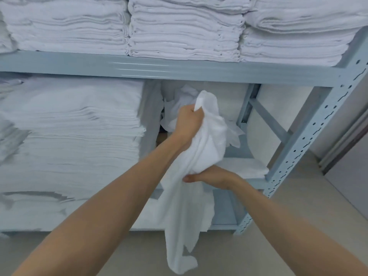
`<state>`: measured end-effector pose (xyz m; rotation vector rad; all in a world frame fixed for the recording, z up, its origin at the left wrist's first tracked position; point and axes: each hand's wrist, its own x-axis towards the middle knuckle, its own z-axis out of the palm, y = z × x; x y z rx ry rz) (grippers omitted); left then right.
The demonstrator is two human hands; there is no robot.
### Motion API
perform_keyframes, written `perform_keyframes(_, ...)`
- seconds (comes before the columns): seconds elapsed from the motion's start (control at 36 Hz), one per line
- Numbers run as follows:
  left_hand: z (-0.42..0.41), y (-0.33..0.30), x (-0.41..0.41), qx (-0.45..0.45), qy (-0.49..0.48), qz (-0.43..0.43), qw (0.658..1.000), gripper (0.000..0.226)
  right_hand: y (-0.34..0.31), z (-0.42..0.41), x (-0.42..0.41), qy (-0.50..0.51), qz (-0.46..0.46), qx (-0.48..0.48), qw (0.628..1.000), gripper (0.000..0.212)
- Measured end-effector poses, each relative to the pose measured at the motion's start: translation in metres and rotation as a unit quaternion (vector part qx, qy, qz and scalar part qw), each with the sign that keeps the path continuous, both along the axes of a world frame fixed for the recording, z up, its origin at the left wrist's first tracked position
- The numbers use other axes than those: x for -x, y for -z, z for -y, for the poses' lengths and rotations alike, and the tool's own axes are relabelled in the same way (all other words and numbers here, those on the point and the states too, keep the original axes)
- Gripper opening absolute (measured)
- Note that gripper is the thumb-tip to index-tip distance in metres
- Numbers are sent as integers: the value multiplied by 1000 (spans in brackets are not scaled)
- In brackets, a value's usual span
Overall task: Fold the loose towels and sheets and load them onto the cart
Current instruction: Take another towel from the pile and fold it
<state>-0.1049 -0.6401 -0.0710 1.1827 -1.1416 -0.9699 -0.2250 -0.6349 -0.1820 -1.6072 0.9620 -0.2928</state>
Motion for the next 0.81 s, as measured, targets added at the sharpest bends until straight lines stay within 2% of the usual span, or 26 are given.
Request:
perform_keyframes(0.08,8,6,-5,-8,22,20,1000,50,-2,-12,-8,56,92,-40,993,50)
perform_keyframes(0.14,8,16,-12,-19,42,88,995,41,-5,-14,-13,86,134,-44,986,53)
perform_keyframes(0.19,3,29,-24,-81,59,128,987,39,-11,-15,-15,107,164,-30,980,56)
perform_keyframes(0.25,4,53,-42,-158,77,69,982,45,-18,-15,-15,132,172,-11,976,58)
perform_keyframes(0.28,-3,69,-53,-186,80,44,978,41,-22,-14,-15,160,170,-4,972,60)
perform_keyframes(0.31,-13,90,-68,-190,101,13,976,35,-25,-11,-14,200,173,4,964,60)
perform_keyframes(0.33,-33,109,-84,-189,78,-32,978,35,-28,-9,-13,244,192,11,951,54)
perform_keyframes(0.36,-43,123,-92,-232,62,-13,971,40,-30,-5,-12,288,221,12,932,48)
perform_keyframes(0.39,-49,131,-92,-281,69,70,954,38,-33,-2,-11,330,250,5,910,45)
perform_keyframes(0.42,-38,143,-89,-289,62,66,953,35,-36,2,-11,370,272,-16,888,47)
perform_keyframes(0.47,-50,157,-86,-304,129,11,944,42,-45,9,-8,428,295,-93,849,54)
perform_keyframes(0.5,-60,169,-89,-288,169,-15,942,37,-49,12,-7,436,307,-134,836,54)
perform_keyframes(0.56,-62,184,-80,-254,221,-56,940,31,-58,19,-6,427,329,-181,823,49)
perform_keyframes(0.61,-59,183,-65,-249,213,-148,933,44,-63,26,-2,433,335,-183,817,49)
perform_keyframes(0.72,-50,166,-45,-265,179,-337,885,87,-61,34,13,430,341,-223,806,54)
perform_keyframes(0.78,-49,151,-37,-226,189,-374,880,87,-50,32,25,374,367,-273,807,63)
perform_keyframes(0.81,-49,142,-34,-205,187,-380,883,80,-41,31,32,331,378,-292,814,70)
